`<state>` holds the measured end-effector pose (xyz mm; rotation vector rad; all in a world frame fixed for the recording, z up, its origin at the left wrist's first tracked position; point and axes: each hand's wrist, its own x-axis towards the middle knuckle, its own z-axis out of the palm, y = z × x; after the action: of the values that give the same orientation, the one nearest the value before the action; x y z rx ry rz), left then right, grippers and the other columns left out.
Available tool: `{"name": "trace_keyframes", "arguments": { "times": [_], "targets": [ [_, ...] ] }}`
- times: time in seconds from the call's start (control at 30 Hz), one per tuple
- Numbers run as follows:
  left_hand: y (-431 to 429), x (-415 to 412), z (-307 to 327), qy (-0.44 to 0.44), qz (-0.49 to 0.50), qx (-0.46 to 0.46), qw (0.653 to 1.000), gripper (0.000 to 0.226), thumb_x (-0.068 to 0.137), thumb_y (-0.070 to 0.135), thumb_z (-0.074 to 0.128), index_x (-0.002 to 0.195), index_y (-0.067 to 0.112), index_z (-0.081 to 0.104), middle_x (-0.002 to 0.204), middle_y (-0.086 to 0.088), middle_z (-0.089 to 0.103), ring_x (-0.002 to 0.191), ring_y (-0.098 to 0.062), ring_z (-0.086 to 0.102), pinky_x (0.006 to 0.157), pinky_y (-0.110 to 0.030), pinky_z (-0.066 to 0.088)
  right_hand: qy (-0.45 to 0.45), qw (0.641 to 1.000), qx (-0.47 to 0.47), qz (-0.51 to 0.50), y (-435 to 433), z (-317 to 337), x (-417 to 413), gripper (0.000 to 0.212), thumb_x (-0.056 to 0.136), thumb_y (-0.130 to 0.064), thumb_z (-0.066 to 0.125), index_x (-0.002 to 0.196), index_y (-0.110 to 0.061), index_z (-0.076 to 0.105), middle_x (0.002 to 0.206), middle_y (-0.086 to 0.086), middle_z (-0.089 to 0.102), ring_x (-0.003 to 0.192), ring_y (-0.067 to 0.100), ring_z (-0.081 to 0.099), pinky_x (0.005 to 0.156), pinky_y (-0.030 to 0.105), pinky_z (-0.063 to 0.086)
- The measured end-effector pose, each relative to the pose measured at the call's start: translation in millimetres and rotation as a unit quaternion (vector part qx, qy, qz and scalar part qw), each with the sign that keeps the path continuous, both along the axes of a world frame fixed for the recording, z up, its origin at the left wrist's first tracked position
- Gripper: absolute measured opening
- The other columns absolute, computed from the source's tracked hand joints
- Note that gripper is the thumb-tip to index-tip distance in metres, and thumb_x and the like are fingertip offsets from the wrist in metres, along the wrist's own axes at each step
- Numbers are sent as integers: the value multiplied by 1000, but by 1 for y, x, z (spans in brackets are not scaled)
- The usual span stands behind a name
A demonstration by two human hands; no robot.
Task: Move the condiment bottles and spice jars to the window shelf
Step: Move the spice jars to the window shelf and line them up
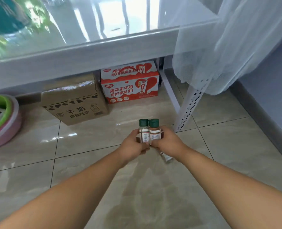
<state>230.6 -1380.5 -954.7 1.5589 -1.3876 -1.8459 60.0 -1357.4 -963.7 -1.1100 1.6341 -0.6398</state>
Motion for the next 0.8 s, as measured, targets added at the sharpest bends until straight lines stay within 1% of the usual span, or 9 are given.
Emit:
{"name": "trace_keyframes", "arguments": {
  "times": [0.07,0.13,0.2,0.27,0.37,0.53,0.63,0.7,0.8],
  "targets": [
    [0,7,27,14,-21,-11,1000,50,89,5,75,133,20,56,121,-7,73,104,-20,73,83,-28,61,-10,1000,-25,-12,7,33,3,49,67,-27,78,113,-18,64,92,-7,73,78,7,67,70,27,50],
    [3,12,56,28,-19,-33,999,49,87,7,78,129,23,58,117,-3,74,105,-18,73,85,-30,61,-16,999,-36,-29,16,61,4,44,78,-21,80,117,-26,59,100,-9,72,93,10,70,80,33,56],
    [6,15,84,26,-16,-56,998,45,87,12,80,125,25,61,114,0,76,105,-19,73,87,-33,61,-39,997,-66,-29,25,84,4,46,79,-25,82,120,-26,60,106,-5,74,101,15,72,92,45,59],
    [10,19,113,16,-34,-79,996,40,89,20,79,125,29,64,113,3,77,106,-18,73,92,-37,60,-53,994,-95,-25,34,107,5,52,73,-38,81,120,-28,62,110,-4,76,104,15,73,94,50,59],
    [13,25,153,-3,-50,-126,991,35,89,27,79,121,32,67,111,9,78,106,-14,72,94,-38,59,-51,991,-125,-10,41,144,6,48,73,-44,78,119,-35,65,111,-10,76,105,10,72,95,46,59],
    [14,33,204,-7,-70,-195,978,40,85,21,83,122,25,69,115,8,77,108,-11,73,101,-40,56,-51,985,-167,0,44,199,7,37,85,-22,81,117,-34,64,109,-12,76,101,2,71,87,26,59],
    [10,37,234,-21,-85,-251,964,43,80,33,85,119,30,68,113,8,77,105,-13,73,98,-42,56,-52,978,-199,-17,41,226,8,38,84,-21,80,115,-35,62,106,-16,77,101,2,72,90,28,59],
    [8,37,256,-17,-87,-285,954,42,81,28,85,119,30,67,110,8,77,98,-11,74,90,-33,58,-48,973,-225,-22,38,248,11,34,86,-17,79,109,-35,61,99,-18,77,97,0,72,87,23,59],
    [4,36,294,-10,-84,-321,943,38,84,26,84,117,34,66,106,5,76,81,-7,72,71,-21,53,-67,961,-263,-45,33,289,13,32,87,-13,80,113,-23,65,99,-12,77,93,1,73,83,23,59]
  ]
}}
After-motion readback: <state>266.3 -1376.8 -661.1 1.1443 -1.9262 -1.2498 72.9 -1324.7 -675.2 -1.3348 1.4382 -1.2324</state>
